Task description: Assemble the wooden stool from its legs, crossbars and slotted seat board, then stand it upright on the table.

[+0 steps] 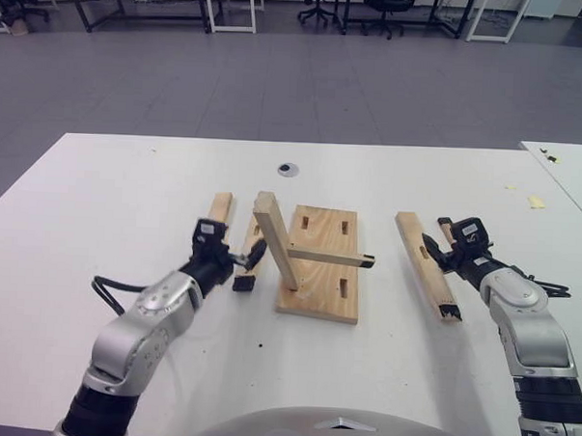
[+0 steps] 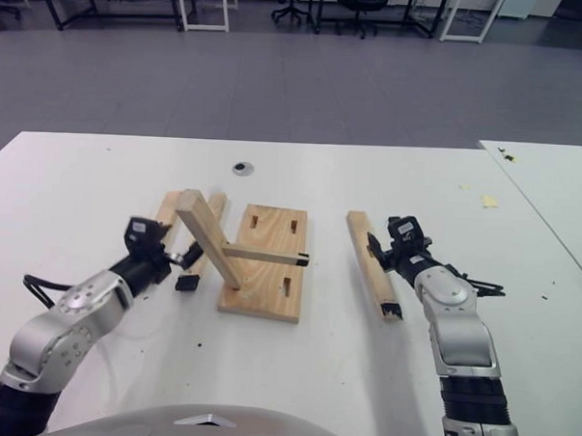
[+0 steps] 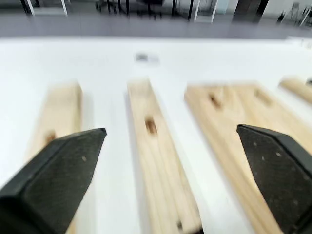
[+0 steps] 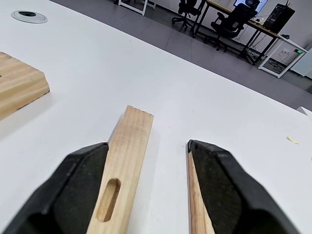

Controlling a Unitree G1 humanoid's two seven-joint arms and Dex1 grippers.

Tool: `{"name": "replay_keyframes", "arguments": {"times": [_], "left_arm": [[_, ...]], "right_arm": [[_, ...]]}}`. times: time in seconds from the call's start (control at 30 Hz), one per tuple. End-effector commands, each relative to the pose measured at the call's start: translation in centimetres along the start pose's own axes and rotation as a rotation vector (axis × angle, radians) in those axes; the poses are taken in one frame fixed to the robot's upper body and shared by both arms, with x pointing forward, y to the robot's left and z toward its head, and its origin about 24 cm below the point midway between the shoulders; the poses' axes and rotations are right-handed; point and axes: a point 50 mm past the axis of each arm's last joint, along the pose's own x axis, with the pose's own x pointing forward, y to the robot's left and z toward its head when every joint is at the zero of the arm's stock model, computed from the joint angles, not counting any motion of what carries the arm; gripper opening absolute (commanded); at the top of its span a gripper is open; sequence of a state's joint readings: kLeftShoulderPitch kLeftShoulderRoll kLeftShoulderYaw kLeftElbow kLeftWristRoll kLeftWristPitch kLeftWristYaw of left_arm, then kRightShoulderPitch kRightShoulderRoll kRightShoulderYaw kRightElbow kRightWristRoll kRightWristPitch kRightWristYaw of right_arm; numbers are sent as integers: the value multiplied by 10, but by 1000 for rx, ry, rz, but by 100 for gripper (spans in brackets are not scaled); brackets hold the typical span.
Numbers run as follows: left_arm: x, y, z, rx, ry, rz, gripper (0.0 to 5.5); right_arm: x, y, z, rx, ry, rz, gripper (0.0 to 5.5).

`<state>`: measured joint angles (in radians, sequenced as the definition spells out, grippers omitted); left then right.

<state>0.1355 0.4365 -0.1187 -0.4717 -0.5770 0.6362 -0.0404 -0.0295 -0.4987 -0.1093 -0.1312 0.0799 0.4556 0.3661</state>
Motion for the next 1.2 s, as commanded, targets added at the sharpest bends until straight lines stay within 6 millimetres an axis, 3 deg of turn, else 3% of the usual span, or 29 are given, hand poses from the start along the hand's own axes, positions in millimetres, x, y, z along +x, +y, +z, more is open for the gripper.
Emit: {"name": "replay_keyframes", "arguments": {"times": [0.03, 0.13, 0.67, 0.73, 0.8, 0.87, 1.0, 1.2], "left_arm": [[-3, -9, -22, -21, 112, -20, 494], [-4, -3, -32, 3, 166, 37, 494], [8, 7, -44, 99, 164, 48, 208], [9, 10, -40, 111, 146, 48, 206], [11, 9, -20, 97, 60, 38, 206], [13, 10, 20, 101, -101, 11, 206], [7, 21, 98, 197, -385, -32, 206], [14, 0, 144, 363, -631, -222, 206]], "right_arm": [[3, 6, 3, -4, -5, 8, 313], [3, 11, 2, 4, -4, 9, 313], [9, 17, 4, 14, -24, -4, 313], [9, 17, 5, 17, -28, -3, 313], [10, 14, 11, 84, -54, 4, 313], [12, 9, 33, 241, -148, 40, 313], [17, 5, 106, 548, -393, 260, 313], [43, 33, 198, 1024, -516, 671, 313]]}}
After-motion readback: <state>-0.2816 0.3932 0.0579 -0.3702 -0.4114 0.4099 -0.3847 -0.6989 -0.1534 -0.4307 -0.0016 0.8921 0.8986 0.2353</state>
